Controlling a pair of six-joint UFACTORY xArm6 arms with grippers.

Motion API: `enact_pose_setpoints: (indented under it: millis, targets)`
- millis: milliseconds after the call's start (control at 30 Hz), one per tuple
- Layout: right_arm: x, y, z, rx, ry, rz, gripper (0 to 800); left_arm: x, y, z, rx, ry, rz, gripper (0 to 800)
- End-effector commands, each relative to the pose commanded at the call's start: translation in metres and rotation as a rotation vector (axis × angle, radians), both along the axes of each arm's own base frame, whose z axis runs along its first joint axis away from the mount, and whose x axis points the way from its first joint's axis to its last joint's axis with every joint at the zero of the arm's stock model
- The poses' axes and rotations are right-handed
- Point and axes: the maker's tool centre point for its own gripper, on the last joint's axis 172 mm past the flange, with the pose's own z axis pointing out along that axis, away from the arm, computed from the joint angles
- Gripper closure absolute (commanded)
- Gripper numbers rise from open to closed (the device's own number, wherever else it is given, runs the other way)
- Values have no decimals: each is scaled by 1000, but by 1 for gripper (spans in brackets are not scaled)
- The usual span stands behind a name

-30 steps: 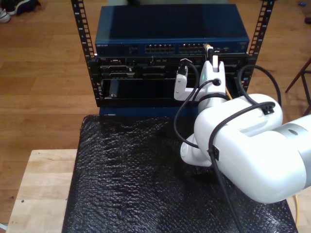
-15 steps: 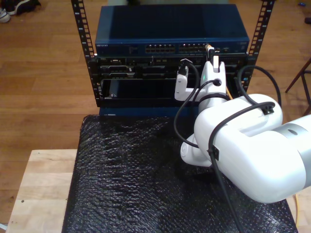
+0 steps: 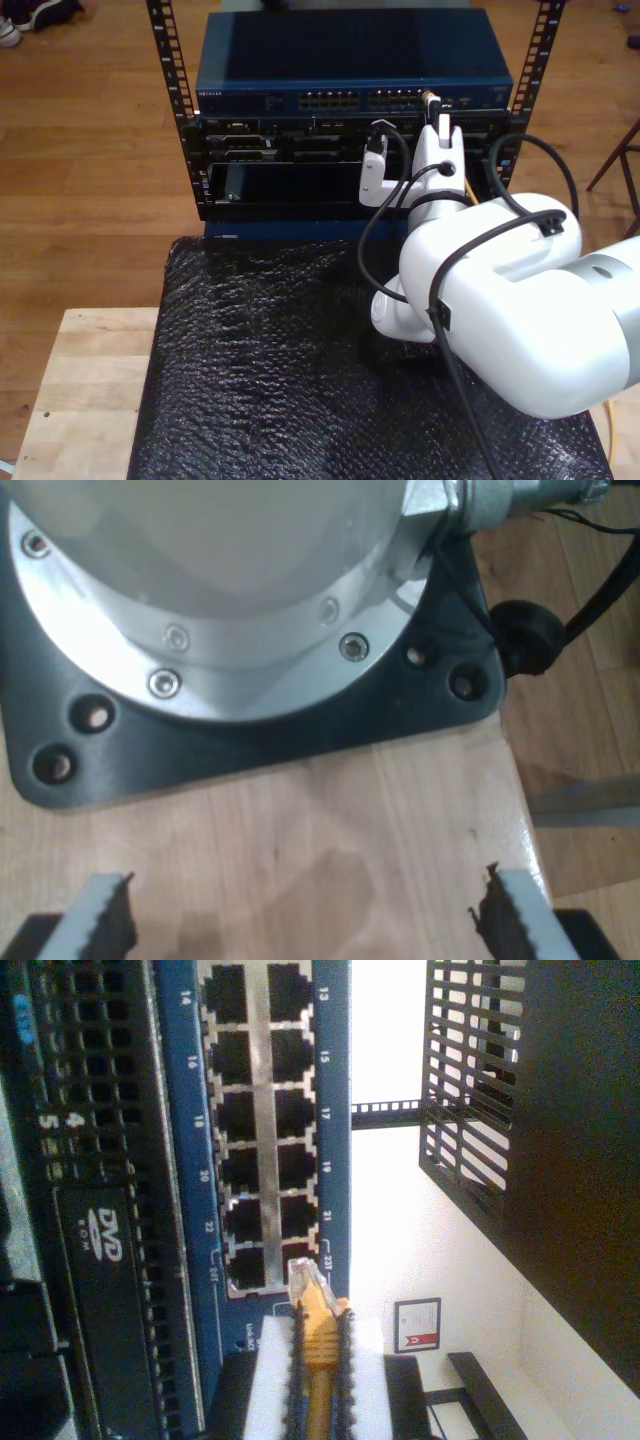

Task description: Grab the cable and plug it in

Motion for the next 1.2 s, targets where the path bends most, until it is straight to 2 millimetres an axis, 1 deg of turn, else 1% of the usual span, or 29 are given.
enact_pose_setpoints:
  millis: [133,200,367,900,1200]
  targets:
    - [0,0,1,1,-1,-1,800,0,0,0,0,0,0,0]
    - [1,2,4,4,-8,2,800,0,0,0,0,-1,1,0]
    - [2,2,1,2,-6,2,800,0,0,0,0,0,-2,0]
    - [1,6,1,2,-6,9,800,0,0,0,0,0,0,0]
    - [1,5,1,3,-7,6,800,0,0,0,0,0,0,0]
